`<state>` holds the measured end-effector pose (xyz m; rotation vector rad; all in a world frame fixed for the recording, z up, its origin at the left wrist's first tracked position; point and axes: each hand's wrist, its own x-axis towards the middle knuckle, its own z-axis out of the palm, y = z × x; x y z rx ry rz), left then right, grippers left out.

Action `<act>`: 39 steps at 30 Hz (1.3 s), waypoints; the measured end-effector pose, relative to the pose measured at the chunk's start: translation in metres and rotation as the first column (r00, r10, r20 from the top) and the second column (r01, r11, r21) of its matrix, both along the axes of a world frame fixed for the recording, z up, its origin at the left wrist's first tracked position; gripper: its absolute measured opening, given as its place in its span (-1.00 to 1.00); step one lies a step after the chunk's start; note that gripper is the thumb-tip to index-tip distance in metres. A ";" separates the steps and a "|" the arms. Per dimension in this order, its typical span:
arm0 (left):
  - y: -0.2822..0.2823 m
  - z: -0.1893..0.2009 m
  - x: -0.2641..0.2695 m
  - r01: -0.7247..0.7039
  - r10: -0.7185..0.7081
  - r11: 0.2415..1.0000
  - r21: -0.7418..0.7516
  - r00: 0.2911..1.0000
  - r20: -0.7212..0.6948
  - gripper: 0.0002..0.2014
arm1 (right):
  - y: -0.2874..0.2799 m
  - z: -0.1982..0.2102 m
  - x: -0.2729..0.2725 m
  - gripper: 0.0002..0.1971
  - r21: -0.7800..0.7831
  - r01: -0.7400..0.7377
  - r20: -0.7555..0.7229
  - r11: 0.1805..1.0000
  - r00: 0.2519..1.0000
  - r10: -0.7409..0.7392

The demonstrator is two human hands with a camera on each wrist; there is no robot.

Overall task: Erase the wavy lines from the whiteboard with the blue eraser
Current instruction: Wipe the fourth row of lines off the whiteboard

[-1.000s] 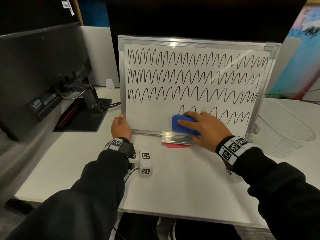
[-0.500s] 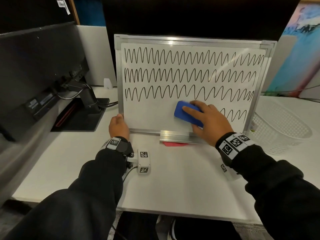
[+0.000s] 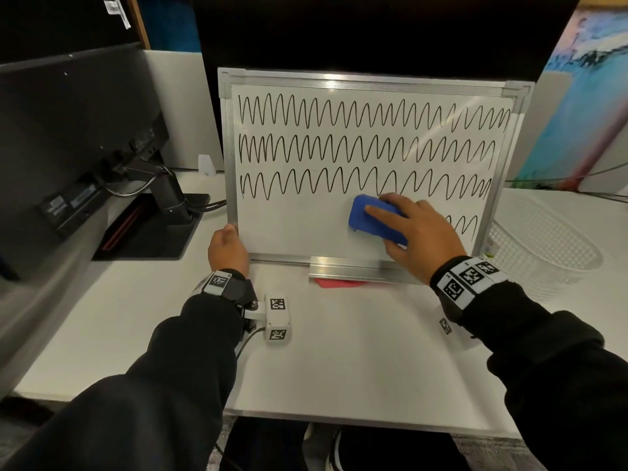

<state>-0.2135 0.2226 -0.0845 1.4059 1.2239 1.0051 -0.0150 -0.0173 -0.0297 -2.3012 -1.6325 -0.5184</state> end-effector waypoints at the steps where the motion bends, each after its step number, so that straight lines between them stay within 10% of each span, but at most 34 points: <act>1: 0.000 0.000 0.000 -0.002 0.002 1.000 -0.002 1.000 0.006 -0.60 | -0.001 -0.001 -0.001 -0.38 -0.010 -0.006 0.004 1.000 1.000 0.006; 4: -0.003 0.003 0.001 -0.002 0.002 1.000 0.003 1.000 0.003 -0.59 | -0.004 -0.011 -0.008 -0.38 -0.194 -0.119 0.087 0.974 0.987 0.138; 9: -0.003 0.002 -0.001 -0.003 0.003 1.000 0.008 1.000 -0.001 -0.59 | -0.007 -0.001 0.001 -0.36 -0.021 0.028 0.004 0.999 1.000 -0.027; 21: -0.002 0.003 0.003 -0.043 0.043 0.999 -0.010 0.999 -0.004 -0.57 | -0.013 -0.006 -0.004 -0.38 -0.184 -0.070 0.054 0.980 0.995 0.082; 27: -0.012 0.008 0.003 -0.254 0.248 0.952 0.169 0.967 0.051 -0.72 | -0.013 -0.004 -0.003 -0.38 -0.092 0.005 0.002 0.996 1.000 -0.005; 31: -0.044 0.037 0.021 0.070 -0.108 0.906 0.417 0.992 0.070 -0.88 | -0.015 -0.001 0.001 -0.38 -0.116 -0.016 0.046 0.993 0.999 0.021; 35: -0.080 0.060 0.048 0.712 -0.548 0.552 0.434 0.702 -0.455 -0.94 | -0.016 -0.003 0.003 -0.37 -0.061 0.015 0.008 0.998 1.000 -0.015; 39: -0.092 0.057 0.068 0.949 -0.448 0.302 0.087 0.222 -0.866 -0.82 | -0.018 0.001 0.007 -0.37 -0.093 0.005 0.072 0.996 0.997 0.001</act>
